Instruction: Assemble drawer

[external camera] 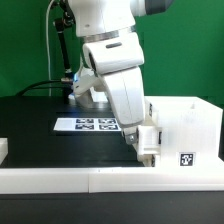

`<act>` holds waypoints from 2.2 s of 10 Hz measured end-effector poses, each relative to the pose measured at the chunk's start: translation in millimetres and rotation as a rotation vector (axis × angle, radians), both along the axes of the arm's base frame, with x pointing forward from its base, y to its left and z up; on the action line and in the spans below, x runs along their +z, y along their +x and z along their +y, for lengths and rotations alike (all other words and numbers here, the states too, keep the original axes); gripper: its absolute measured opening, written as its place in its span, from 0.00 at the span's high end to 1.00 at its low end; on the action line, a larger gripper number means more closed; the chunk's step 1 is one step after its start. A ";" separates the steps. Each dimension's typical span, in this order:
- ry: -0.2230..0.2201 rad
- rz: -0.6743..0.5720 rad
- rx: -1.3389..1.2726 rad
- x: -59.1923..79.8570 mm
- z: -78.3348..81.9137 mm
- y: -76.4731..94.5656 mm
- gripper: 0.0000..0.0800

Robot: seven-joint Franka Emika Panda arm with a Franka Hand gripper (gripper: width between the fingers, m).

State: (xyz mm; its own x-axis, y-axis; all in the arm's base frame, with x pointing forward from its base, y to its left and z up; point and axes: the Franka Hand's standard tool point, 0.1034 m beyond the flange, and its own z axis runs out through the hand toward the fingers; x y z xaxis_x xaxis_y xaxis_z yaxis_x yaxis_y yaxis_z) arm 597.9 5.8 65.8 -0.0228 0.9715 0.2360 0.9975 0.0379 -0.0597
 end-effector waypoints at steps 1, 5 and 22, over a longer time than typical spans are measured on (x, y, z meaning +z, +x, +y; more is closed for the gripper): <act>0.000 -0.001 0.005 -0.2 -0.6 -0.1 0.19; 0.011 -0.095 0.164 -0.8 -5.1 3.0 0.19; -0.030 -0.076 0.013 7.2 2.2 5.8 0.19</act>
Offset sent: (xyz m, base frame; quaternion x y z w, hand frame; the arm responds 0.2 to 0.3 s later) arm -0.0049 0.0109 0.0074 -0.0259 0.0340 -0.0464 0.9980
